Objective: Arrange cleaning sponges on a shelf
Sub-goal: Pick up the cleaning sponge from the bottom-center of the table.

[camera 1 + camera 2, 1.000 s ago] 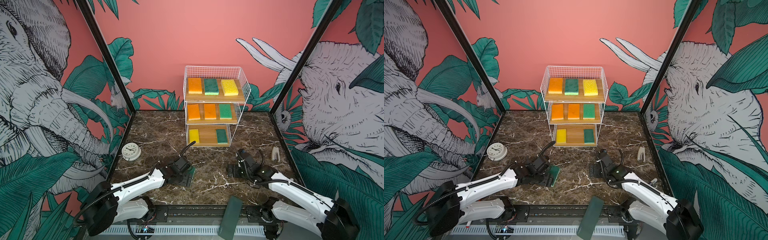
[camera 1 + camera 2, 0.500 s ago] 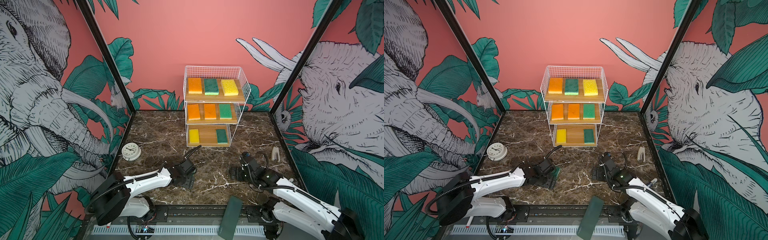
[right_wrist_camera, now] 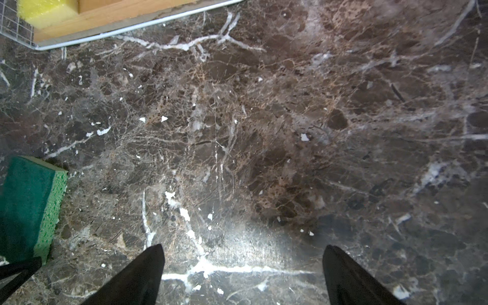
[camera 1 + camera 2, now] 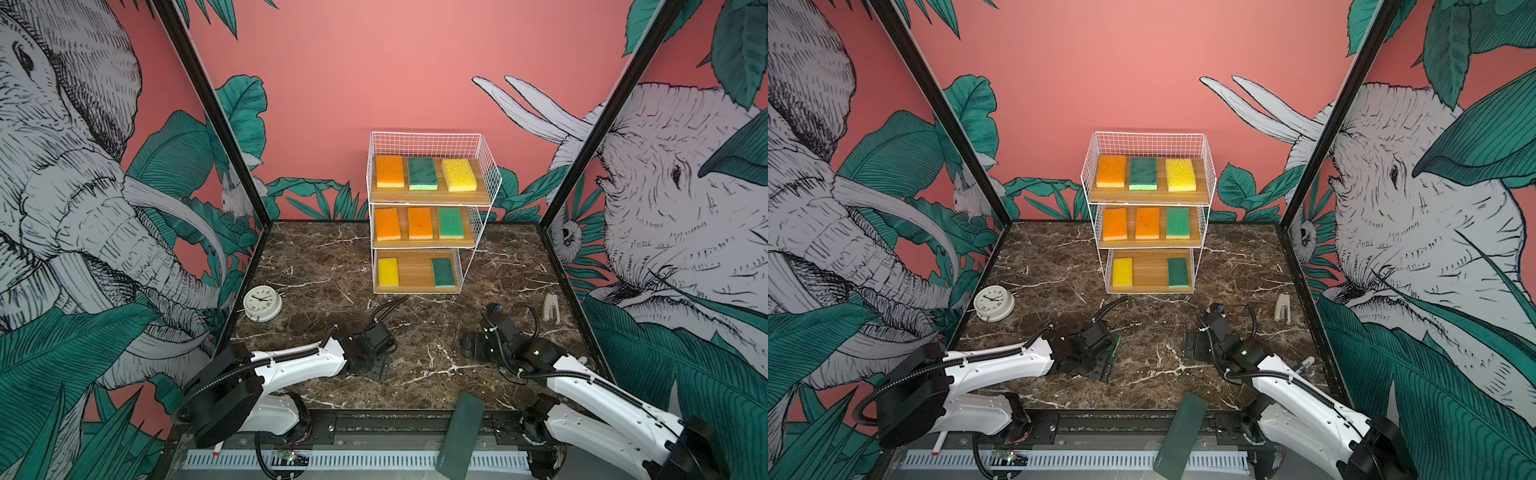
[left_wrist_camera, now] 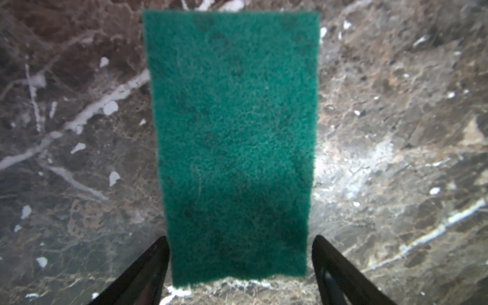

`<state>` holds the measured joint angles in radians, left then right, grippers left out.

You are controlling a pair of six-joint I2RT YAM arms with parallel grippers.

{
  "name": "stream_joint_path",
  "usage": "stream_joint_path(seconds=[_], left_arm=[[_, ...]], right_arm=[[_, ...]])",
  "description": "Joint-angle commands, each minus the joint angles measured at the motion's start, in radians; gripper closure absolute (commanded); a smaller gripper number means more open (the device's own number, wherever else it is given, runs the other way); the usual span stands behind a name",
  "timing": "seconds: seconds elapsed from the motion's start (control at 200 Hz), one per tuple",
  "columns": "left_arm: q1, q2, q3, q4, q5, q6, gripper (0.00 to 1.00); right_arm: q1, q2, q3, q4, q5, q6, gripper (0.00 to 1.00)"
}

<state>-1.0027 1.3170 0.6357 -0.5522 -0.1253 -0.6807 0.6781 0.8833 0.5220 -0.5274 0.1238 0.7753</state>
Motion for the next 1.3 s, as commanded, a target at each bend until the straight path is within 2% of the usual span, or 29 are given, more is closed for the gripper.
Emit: stream_joint_path(seconds=[0.0,0.2,0.32,0.48,0.715,0.855,0.935,1.13,1.295], left_arm=[[-0.006,0.011,0.014,-0.039,-0.033,-0.014,0.15],[-0.01,0.078,0.028,-0.086,-0.051,-0.024,0.16],[-0.011,0.099,0.019,-0.048,-0.034,-0.018,0.17],[-0.013,0.105,0.004,0.009,-0.02,-0.011,0.21],[-0.028,0.088,0.009,-0.02,-0.012,-0.036,0.27],[-0.05,0.075,0.09,-0.096,-0.08,-0.114,0.32],[-0.054,0.076,0.145,-0.09,-0.082,-0.125,0.33],[-0.054,0.119,0.231,-0.006,-0.06,-0.148,0.34],[-0.054,0.2,0.302,0.066,-0.102,-0.211,0.34]], right_arm=[[-0.005,-0.025,0.015,-0.007,0.037,0.024,0.03],[-0.006,-0.002,0.035,-0.024,0.045,0.016,0.03],[-0.006,0.006,0.032,-0.013,0.036,0.019,0.03],[-0.007,0.017,0.042,-0.028,0.037,0.018,0.03],[-0.008,-0.012,0.031,-0.056,0.055,0.031,0.03],[-0.008,-0.03,0.031,-0.081,0.076,0.034,0.03],[-0.008,-0.04,0.033,-0.098,0.087,0.033,0.03],[-0.009,-0.072,0.035,-0.129,0.111,0.029,0.03],[-0.01,-0.109,0.032,-0.156,0.132,0.021,0.03]])
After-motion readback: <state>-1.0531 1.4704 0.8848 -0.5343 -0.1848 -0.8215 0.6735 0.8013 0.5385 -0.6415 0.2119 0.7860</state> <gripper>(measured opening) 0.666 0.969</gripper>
